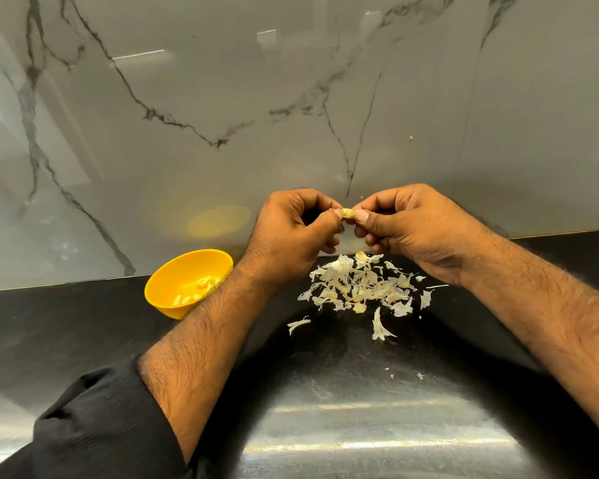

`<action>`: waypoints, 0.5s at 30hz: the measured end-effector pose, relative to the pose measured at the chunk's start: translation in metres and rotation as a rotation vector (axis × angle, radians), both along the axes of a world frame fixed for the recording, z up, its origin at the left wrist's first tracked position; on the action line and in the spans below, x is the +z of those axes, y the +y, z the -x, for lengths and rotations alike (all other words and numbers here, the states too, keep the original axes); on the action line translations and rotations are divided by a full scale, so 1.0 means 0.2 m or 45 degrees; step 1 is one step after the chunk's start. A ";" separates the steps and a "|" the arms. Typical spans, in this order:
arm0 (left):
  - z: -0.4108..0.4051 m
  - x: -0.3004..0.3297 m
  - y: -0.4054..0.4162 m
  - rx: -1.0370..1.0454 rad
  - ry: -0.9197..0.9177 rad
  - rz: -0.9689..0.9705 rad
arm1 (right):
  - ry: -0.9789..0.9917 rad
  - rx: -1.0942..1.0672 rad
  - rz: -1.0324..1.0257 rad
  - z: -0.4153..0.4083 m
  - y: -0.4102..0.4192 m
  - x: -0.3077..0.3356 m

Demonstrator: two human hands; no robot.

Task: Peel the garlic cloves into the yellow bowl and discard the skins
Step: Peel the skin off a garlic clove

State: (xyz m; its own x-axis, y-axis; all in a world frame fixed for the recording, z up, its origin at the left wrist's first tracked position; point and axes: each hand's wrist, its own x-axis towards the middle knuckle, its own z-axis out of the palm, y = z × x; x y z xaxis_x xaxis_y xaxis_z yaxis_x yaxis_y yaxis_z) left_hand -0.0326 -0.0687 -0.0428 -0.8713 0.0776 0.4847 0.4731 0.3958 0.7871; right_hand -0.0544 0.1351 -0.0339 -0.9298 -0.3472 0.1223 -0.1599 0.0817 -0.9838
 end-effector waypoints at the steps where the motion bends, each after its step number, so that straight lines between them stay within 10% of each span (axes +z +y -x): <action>1: 0.00 0.00 0.00 -0.020 -0.030 -0.051 | -0.003 0.010 -0.005 0.00 0.00 0.00; 15: -0.03 0.04 -0.01 -0.173 -0.296 -0.314 | 0.074 0.138 0.058 -0.02 0.03 0.03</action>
State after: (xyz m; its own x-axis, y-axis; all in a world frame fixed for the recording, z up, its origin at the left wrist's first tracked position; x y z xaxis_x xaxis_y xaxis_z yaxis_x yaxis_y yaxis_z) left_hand -0.0270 -0.0711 -0.0354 -0.9502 0.1060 0.2932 0.3053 0.1267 0.9438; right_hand -0.0507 0.1405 -0.0276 -0.8780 -0.4382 0.1928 -0.2222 0.0161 -0.9749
